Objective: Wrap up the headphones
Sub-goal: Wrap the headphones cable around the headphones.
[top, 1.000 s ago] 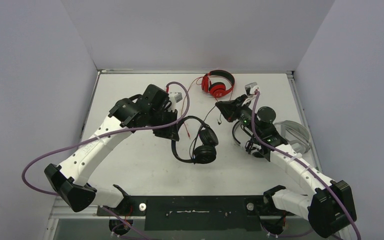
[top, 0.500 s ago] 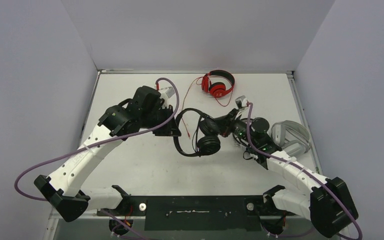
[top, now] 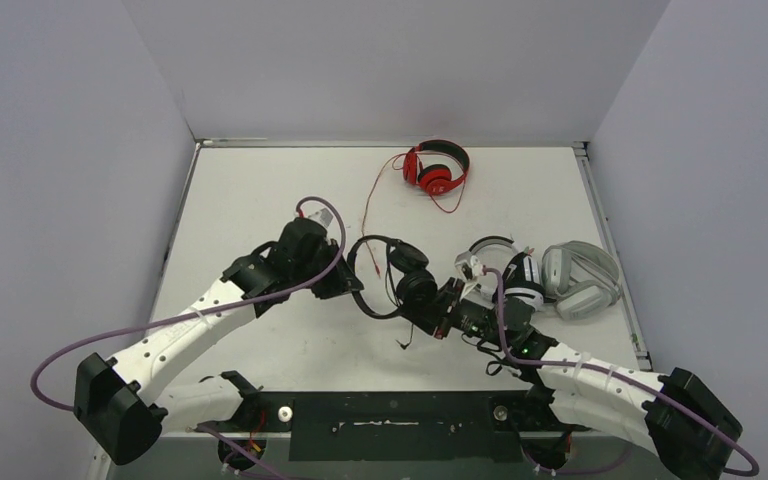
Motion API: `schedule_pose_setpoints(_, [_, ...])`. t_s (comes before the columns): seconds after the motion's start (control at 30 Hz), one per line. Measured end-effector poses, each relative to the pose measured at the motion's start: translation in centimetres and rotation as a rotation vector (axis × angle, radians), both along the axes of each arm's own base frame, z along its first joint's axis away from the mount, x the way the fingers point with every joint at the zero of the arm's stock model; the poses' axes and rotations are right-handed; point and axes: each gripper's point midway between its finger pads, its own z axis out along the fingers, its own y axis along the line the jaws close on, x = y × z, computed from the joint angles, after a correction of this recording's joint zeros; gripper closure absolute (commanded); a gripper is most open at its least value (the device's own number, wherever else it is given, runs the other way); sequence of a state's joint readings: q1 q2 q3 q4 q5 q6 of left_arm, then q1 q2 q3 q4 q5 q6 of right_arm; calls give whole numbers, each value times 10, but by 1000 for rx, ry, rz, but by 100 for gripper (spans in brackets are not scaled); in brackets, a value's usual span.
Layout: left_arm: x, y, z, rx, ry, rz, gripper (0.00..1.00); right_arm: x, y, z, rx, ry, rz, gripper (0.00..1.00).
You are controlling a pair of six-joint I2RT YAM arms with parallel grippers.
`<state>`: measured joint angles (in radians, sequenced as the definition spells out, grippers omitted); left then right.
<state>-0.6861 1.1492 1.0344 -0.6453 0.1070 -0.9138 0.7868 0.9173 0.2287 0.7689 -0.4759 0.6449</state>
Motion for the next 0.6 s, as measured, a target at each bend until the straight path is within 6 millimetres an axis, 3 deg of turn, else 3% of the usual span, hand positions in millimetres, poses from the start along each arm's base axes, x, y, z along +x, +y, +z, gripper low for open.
schedule_pose_setpoints(0.13, [-14, -1, -50, -25, 79, 42, 100, -19, -3, -28, -4, 58, -5, 99])
schedule_pose_setpoints(0.3, [-23, 1, -90, -42, 147, 97, 100, -24, -10, -56, -38, 127, -47, 95])
schedule_pose_setpoints(0.6, [-11, -11, -76, -118, 92, 102, 100, -29, -3, -41, 28, 118, -45, 90])
